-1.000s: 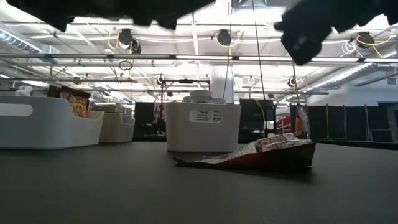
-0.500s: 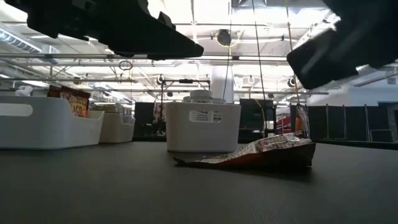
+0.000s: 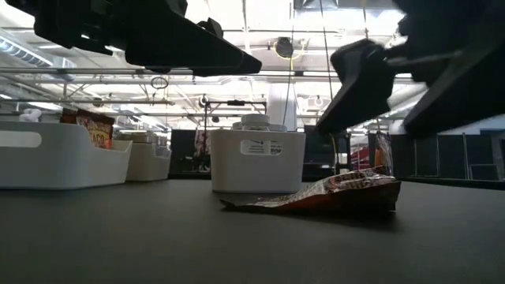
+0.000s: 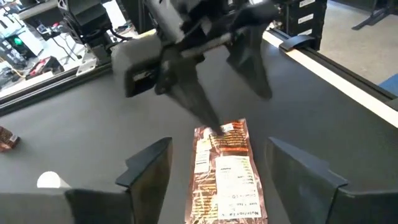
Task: Sort spices by type
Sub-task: Put the orange seasoning pack into the left white bin
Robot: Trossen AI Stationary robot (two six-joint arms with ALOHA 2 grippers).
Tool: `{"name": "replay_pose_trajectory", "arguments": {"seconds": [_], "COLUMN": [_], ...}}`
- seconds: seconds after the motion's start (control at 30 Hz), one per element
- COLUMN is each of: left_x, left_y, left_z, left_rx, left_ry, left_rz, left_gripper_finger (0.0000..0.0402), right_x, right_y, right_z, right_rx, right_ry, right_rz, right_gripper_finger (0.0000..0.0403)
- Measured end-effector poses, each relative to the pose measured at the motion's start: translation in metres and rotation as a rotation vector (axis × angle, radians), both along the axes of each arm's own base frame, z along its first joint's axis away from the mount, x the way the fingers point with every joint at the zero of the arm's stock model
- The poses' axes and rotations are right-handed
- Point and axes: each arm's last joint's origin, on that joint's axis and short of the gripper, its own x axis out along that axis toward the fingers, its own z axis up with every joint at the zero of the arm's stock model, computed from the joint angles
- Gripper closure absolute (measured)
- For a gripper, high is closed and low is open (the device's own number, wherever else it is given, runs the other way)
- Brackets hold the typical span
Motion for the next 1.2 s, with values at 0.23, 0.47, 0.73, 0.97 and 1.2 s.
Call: {"name": "replay_pose_trajectory", "arguments": {"seconds": [0.23, 0.47, 0.73, 0.97, 1.2], "left_x": [-0.001, -0.001, -0.001, -0.001, -0.001], "left_y": [-0.001, 0.000, 0.000, 0.000, 0.000], "left_z": [-0.001, -0.003, -0.003, -0.003, -0.003], "left_rx": [0.005, 0.015, 0.014, 0.014, 0.014], "left_ry": [0.011, 0.033, 0.031, 0.031, 0.031], "left_rz": [-0.002, -0.001, -0.001, -0.001, -0.001], "left_gripper_finger": [0.0139, 0.0139, 0.0139, 0.0139, 0.0139], "right_x": [0.000, -0.008, -0.005, -0.007, -0.007], "right_y": [0.004, 0.016, 0.016, 0.015, 0.015], "right_z": [-0.012, -0.037, -0.046, -0.048, -0.046], "right_rx": [-0.037, -0.152, -0.170, -0.117, -0.096], "right_ry": [0.060, 0.054, 0.022, 0.050, 0.046], "right_rz": [-0.089, -0.186, -0.274, -0.305, -0.320], "right_gripper_finger": [0.0105, 0.0105, 0.0110, 0.0196, 0.0316]}}
